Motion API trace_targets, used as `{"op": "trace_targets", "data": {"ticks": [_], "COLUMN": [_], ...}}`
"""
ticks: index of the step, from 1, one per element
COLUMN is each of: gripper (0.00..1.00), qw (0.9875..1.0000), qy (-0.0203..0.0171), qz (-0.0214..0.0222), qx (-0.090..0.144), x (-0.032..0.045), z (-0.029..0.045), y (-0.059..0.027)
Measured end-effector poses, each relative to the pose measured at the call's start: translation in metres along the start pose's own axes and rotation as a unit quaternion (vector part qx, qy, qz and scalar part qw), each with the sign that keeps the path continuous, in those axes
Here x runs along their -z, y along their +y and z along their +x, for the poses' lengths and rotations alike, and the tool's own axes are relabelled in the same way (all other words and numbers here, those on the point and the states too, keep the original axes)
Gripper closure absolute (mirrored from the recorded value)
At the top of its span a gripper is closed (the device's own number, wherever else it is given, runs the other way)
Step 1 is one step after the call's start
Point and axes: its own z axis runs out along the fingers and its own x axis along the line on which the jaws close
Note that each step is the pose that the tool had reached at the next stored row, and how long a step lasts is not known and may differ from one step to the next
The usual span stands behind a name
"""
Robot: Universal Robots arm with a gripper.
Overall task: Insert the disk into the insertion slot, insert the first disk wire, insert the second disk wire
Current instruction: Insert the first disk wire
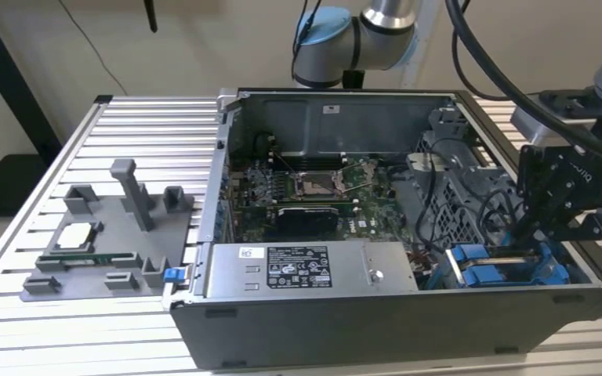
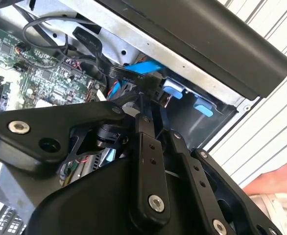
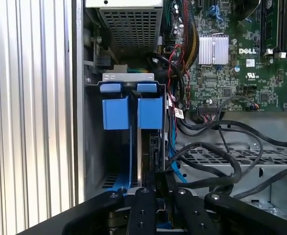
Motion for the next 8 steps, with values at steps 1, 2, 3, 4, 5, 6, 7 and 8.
{"op": "trace_targets", "data": {"ticks": [1, 2, 3, 4, 5, 6, 7, 8], "gripper": [1.0, 1.0, 1.0, 1.0, 1.0, 1.0, 1.0, 1.0], "qw": [1.0, 1.0, 1.0, 1.0, 1.0, 1.0, 1.0, 1.0], "qy": [-0.0001, 0.0, 0.0001, 0.0002, 0.0004, 0.0005, 0.0005, 0.0003], "qz": [0.0, 0.0, 0.0, 0.0, 0.0, 0.0, 0.0, 0.0], "qx": [0.0, 0.0, 0.0, 0.0, 0.0, 0.0, 0.0, 0.0], "x": [-0.0009, -0.0017, -0.0025, -0.0034, -0.004, -0.0047, -0.0052, -0.0058], "z": [0.0, 0.0, 0.0, 0.0, 0.0, 0.0, 0.0, -0.0001], "y": [0.0, -0.0001, -0.0001, -0.0001, -0.0001, -0.0001, -0.0001, -0.0002]}}
